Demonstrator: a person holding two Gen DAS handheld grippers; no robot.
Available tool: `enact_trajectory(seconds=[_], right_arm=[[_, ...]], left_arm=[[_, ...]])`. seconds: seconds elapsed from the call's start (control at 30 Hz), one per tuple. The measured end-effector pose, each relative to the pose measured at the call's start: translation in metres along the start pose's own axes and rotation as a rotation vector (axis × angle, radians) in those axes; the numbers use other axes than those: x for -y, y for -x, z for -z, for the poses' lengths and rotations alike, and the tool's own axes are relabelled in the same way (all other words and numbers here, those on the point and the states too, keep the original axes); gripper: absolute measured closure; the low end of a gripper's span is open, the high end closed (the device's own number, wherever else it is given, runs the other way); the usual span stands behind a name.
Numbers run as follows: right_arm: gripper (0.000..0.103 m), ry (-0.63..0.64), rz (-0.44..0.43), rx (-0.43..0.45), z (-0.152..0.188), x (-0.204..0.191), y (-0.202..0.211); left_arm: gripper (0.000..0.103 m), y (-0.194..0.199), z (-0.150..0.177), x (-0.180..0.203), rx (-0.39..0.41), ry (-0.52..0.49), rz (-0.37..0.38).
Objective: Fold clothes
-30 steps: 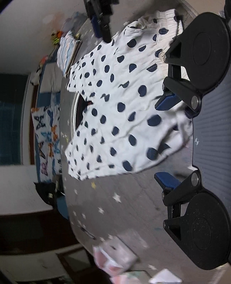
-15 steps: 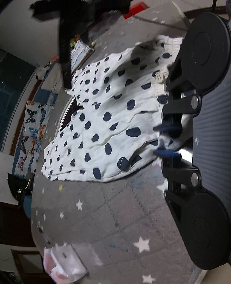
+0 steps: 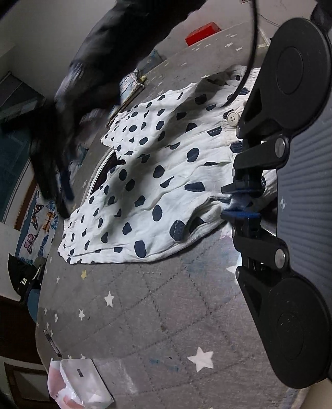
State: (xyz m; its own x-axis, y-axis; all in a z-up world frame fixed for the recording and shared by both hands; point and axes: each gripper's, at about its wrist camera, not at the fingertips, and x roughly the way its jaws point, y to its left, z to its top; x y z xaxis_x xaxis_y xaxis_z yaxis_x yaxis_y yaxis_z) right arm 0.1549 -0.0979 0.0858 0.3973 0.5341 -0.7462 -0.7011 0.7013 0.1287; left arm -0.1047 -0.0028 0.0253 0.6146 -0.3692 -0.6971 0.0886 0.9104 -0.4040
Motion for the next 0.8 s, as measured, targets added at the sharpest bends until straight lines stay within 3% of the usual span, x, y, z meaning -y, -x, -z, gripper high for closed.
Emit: enact_trajectory(seconds=[0.37, 0.7, 0.8], right_arm=[[0.056, -0.075, 0.014, -0.027, -0.055, 0.0, -0.089], [0.056, -0.098, 0.112, -0.07, -0.068, -0.004, -0.131], [0.066, -0.088, 0.148, -0.063, -0.067, -0.008, -0.135]], left_arm=[[0.088, -0.008, -0.006, -0.003, -0.023, -0.018, 0.043], [0.092, -0.011, -0.006, -0.005, -0.024, -0.015, 0.06], [0.093, -0.012, -0.006, -0.004, -0.023, -0.021, 0.059]])
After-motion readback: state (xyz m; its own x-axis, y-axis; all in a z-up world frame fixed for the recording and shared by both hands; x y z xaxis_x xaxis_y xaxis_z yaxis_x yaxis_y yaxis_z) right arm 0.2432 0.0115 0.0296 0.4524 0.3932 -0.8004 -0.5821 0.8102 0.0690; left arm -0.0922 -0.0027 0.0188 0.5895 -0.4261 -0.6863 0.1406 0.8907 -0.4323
